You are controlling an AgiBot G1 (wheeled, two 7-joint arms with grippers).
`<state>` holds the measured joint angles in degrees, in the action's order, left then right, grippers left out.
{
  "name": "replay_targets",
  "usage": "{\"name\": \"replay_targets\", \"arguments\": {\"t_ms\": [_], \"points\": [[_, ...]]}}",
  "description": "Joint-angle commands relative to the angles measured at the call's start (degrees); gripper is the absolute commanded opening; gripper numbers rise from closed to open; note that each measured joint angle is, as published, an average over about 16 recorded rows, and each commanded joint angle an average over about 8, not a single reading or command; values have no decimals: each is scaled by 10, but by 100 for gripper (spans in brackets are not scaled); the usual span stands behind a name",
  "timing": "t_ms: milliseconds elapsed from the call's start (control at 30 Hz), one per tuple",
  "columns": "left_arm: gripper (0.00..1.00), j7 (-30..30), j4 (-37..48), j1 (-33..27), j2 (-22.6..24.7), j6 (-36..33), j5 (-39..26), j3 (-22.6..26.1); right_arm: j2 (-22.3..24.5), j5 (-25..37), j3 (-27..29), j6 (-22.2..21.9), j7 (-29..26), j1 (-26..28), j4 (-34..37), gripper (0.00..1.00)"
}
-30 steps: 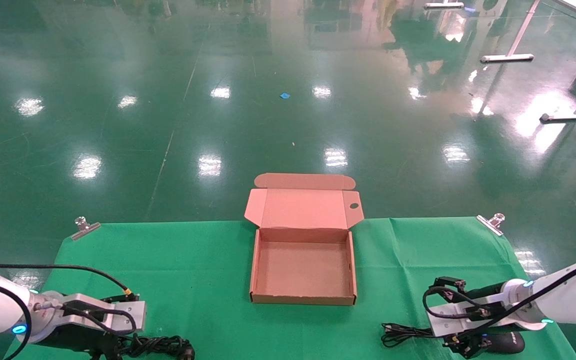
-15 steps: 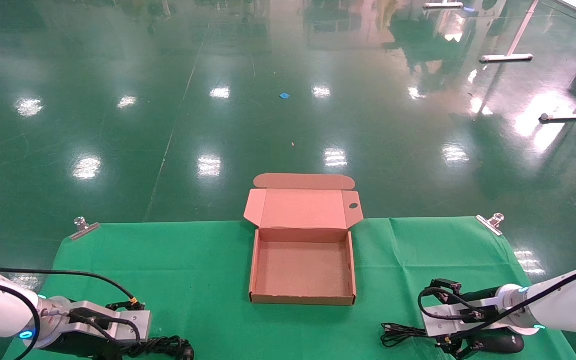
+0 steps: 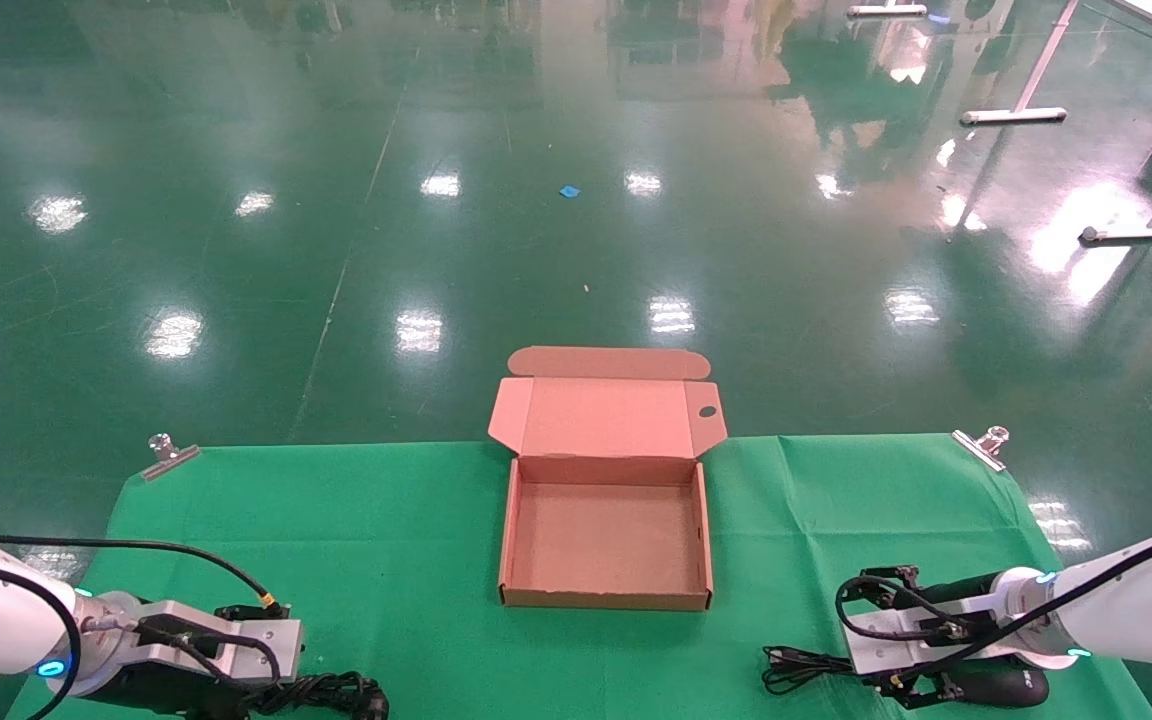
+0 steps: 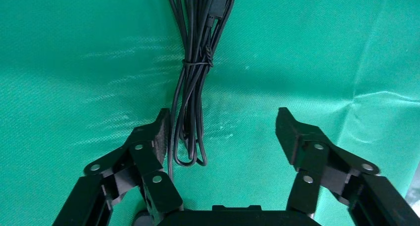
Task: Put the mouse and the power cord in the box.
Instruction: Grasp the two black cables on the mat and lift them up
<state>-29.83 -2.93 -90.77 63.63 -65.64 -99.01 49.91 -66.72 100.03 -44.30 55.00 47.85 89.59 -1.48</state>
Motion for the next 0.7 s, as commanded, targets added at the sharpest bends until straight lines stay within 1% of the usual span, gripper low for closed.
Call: {"name": "replay_targets", "arguments": {"t_ms": [33,700], "points": [[0,0,0,0,0,0,0,0,0,0,0,0,0,0,-1,0],[0,1,-2,1,-1,-1,1,-1,1,1,-1,2,-1,0,-3,0]]}}
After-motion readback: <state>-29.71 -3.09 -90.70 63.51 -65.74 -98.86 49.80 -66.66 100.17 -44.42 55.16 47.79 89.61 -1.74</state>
